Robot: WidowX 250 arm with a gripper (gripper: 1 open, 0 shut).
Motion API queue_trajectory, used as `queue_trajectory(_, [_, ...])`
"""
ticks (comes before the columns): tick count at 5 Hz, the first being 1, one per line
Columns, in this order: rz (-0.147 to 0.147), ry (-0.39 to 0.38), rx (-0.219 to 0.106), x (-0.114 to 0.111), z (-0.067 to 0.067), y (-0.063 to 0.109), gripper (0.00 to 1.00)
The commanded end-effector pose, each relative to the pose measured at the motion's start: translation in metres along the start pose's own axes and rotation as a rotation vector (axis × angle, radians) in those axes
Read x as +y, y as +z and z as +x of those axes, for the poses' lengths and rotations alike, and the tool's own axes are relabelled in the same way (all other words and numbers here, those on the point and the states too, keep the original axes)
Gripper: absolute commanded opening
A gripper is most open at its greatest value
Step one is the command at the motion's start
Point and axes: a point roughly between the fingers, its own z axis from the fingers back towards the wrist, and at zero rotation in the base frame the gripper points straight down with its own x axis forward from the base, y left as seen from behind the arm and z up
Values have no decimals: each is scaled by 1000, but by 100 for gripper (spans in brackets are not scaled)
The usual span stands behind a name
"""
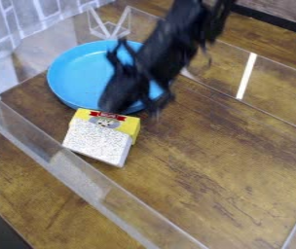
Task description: Put the white object in the blue tray
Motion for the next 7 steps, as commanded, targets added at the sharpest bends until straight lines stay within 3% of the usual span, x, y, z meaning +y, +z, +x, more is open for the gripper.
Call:
queue_trajectory(1, [-14,30,-66,10,-12,2,100])
queue_trajectory(3, [40,-39,-95,23,-16,-10,100])
queue_trajectory(4, [28,-5,-93,22,-15,-6,100])
queue_trajectory(6, [0,56,-100,13,-23,21,100])
queue_trajectory(7, [29,4,-121,3,-22,20,100])
